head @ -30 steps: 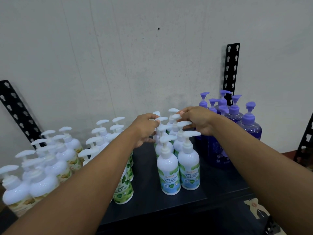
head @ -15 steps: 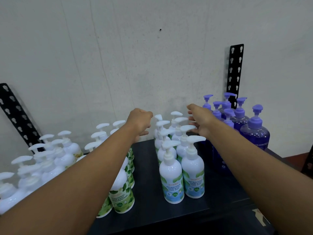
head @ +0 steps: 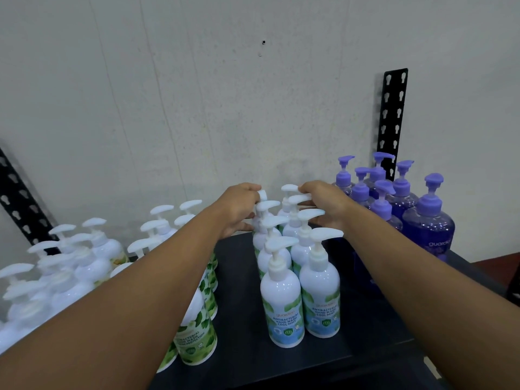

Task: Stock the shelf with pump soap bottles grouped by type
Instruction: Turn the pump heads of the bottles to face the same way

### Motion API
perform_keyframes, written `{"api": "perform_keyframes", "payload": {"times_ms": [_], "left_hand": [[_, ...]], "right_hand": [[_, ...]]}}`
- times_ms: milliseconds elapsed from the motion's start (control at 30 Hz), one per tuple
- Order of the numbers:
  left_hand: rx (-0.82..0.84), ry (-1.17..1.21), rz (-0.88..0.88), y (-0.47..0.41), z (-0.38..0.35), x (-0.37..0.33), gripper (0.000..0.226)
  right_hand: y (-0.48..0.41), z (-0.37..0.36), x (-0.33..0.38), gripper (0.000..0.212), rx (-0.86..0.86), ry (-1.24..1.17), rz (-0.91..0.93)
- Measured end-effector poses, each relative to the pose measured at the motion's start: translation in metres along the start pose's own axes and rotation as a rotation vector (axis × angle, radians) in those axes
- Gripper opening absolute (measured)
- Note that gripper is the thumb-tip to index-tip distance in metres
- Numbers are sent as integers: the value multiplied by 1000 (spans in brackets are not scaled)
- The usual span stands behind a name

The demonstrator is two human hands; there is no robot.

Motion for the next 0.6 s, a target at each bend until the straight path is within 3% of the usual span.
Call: {"api": "perform_keyframes", "payload": {"times_ms": [167, 600], "left_hand": [[-29, -41, 4, 2, 0, -3, 16], [-179, -66, -36, -4, -2, -8, 29]], "right_hand": [[-4, 1, 0, 40, -3, 27, 1], [-17, 6, 0, 37, -46, 91, -10]]}}
Point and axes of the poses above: each hand's wrist, its own y-axis away from the middle knuckle, its own z-axis out of the back of the hand, x = y × z, the point moved 5 cm from there along -y, towards the middle knuckle, and after that the axes turned 15 degrees about z, right-handed, at the moved point
